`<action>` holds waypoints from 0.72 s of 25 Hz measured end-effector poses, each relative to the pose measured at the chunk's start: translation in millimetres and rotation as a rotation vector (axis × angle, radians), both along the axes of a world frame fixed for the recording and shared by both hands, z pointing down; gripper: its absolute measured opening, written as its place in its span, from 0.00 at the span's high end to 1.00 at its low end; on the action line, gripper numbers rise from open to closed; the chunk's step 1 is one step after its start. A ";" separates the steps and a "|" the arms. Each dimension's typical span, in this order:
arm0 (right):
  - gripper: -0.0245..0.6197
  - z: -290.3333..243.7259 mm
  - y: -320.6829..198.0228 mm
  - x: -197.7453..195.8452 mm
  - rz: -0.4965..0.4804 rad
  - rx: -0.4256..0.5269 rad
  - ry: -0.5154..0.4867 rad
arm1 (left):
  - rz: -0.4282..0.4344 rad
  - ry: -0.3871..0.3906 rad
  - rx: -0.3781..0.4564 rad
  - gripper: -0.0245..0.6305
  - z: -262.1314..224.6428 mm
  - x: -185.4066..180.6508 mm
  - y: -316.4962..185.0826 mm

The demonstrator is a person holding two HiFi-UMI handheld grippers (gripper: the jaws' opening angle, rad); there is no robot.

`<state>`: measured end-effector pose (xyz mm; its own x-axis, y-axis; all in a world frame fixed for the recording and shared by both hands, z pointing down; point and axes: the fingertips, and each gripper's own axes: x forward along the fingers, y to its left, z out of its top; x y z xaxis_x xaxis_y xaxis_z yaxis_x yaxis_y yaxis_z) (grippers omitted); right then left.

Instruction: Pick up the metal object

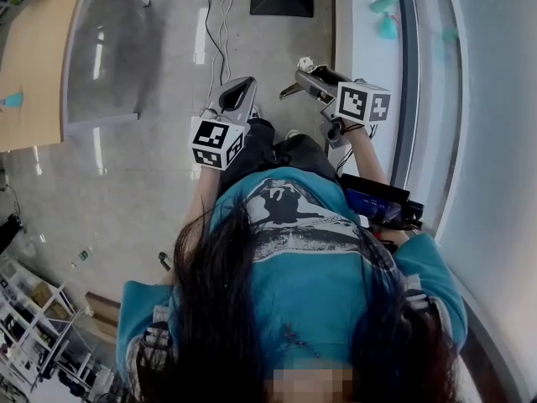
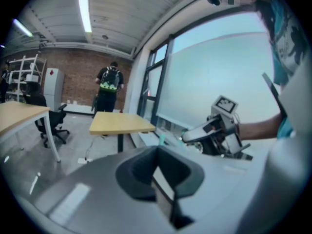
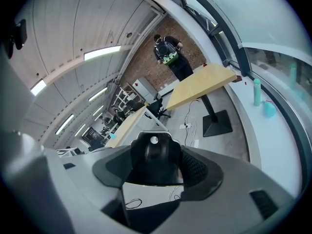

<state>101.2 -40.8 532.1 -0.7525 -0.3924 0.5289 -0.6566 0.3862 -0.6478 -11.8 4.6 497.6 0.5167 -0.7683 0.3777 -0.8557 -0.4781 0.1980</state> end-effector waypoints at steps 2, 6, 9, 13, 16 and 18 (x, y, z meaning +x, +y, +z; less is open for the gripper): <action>0.50 1.4 2.6 -0.4 0.000 -0.009 0.002 | -0.001 -0.002 -0.011 0.96 1.0 -1.4 3.1; 0.50 2.4 3.1 -0.1 0.006 -0.011 0.011 | -0.011 0.002 -0.004 0.96 -2.2 -6.6 -1.6; 0.50 1.5 1.7 1.2 0.011 -0.002 0.015 | -0.012 0.000 0.000 0.96 -3.7 -8.7 -5.0; 0.50 -0.9 -1.6 2.1 0.019 0.000 0.009 | -0.009 0.000 0.000 0.96 -3.8 -9.6 -8.9; 0.50 -1.0 -3.1 2.4 0.019 0.004 0.012 | -0.003 -0.001 0.006 0.96 -4.8 -9.6 -11.0; 0.50 -0.4 -3.9 4.2 0.023 0.002 0.014 | 0.001 0.002 0.010 0.96 -5.1 -8.9 -12.4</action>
<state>105.4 -44.7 531.6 -0.7358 -0.4108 0.5383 -0.6744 0.3723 -0.6377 -20.6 -7.9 492.5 0.5181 -0.7715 0.3694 -0.8549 -0.4808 0.1947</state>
